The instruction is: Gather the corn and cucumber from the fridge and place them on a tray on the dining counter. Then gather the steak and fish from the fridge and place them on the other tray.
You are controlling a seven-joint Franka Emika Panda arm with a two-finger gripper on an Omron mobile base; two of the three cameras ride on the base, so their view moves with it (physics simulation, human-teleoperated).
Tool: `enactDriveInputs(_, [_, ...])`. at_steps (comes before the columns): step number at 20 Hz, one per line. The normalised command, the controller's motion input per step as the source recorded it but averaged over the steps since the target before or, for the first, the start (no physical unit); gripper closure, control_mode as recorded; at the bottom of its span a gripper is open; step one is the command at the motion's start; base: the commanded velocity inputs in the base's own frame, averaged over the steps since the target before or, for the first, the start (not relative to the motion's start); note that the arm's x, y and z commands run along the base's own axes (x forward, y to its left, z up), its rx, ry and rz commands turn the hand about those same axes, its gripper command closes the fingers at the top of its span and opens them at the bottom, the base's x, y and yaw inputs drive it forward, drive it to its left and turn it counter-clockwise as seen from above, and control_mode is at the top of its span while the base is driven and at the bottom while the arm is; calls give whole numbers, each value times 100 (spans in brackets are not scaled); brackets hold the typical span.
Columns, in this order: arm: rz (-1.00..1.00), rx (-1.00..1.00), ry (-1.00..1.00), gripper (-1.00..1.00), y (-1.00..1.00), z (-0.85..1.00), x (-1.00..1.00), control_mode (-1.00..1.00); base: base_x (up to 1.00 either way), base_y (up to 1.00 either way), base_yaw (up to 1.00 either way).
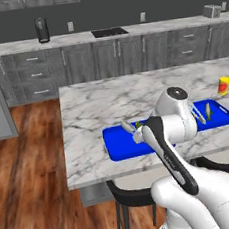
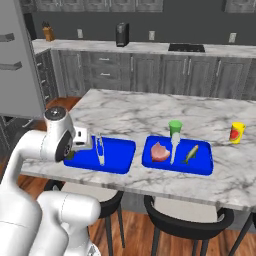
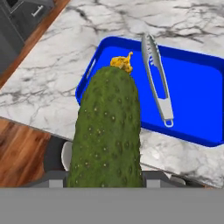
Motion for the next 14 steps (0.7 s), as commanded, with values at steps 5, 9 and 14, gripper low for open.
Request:
enactDriveInputs(5, [0,-2,13,100,15,-27,45,-100,0,0,0])
enactDriveInputs(9, [0,-1,12,100,9,-30,49,-100,0,0,0])
enactDriveInputs(14, [0,0,12,100,2,-26,45,-100,0,0,0])
